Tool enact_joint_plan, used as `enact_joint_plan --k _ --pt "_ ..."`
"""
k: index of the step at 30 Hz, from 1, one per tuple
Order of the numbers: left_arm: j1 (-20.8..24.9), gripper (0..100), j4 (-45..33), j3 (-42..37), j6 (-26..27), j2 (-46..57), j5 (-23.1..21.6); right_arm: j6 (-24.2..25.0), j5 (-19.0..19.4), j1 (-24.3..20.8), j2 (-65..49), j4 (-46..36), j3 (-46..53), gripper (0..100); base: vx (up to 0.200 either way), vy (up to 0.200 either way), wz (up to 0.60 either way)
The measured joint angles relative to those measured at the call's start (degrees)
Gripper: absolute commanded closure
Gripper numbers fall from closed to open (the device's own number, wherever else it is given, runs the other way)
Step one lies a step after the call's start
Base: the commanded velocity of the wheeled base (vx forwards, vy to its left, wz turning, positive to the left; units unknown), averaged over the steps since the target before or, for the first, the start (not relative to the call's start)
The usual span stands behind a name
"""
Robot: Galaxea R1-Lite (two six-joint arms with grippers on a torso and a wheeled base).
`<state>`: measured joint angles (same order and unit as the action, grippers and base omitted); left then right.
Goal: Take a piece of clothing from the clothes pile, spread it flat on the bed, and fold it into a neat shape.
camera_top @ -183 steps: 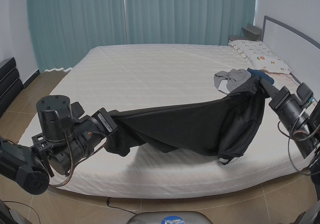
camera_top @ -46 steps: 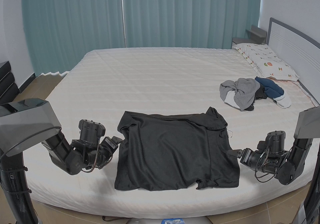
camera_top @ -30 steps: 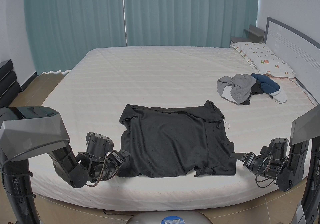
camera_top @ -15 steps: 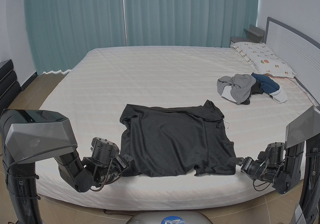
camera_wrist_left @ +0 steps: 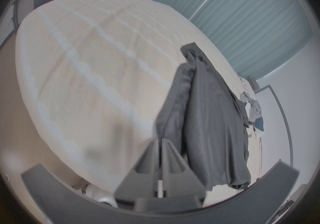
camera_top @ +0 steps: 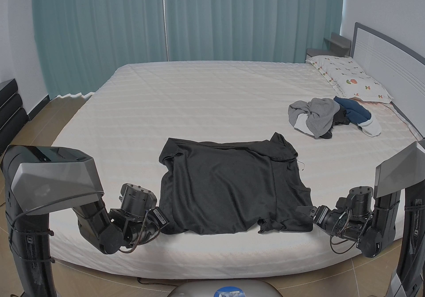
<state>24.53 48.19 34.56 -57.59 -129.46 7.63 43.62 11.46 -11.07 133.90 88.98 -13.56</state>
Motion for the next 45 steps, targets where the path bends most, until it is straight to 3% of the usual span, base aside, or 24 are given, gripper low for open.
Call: enact_joint_plan --k 3,8,11,19,24,36,37,45 --pt "-2.1 100 -0.4 0.0 0.9 1.2 -0.5 -1.5 -0.7 -1.3 -0.3 -0.4 -0.8 0 0.0 0.0 0.0" --pt "-5.4 100 -0.7 0.0 2.7 3.5 -1.1 -9.4 -1.0 -2.1 -0.9 -4.8 -3.6 0 0.0 0.0 0.0" --pt "-7.0 100 -1.1 0.0 4.1 4.5 -1.4 -11.1 -1.1 -2.1 -1.5 -8.9 -6.1 0 0.0 0.0 0.0" --pt "-12.3 100 -2.2 1.1 5.5 6.1 -5.1 -11.6 -0.4 -0.5 -5.9 -25.7 -12.8 0 0.0 0.0 0.0" --pt "-15.8 100 -3.1 1.6 5.7 6.6 -9.4 -11.5 -0.1 1.9 -7.1 -26.4 -13.8 0 0.0 0.0 0.0" --pt "-19.0 100 -2.5 3.9 3.9 5.3 -9.8 -12.0 0.0 3.8 -4.7 -26.4 -16.5 0 0.0 0.0 0.0" --pt "-19.0 100 -2.5 4.2 3.1 5.0 -9.8 -12.1 0.0 3.6 -4.3 -26.4 -16.7 100 0.0 0.0 0.0" --pt "-19.5 100 -2.4 5.9 0.9 3.6 -9.7 -11.7 -0.1 2.9 -1.1 -26.3 -21.2 100 0.0 0.0 0.0"
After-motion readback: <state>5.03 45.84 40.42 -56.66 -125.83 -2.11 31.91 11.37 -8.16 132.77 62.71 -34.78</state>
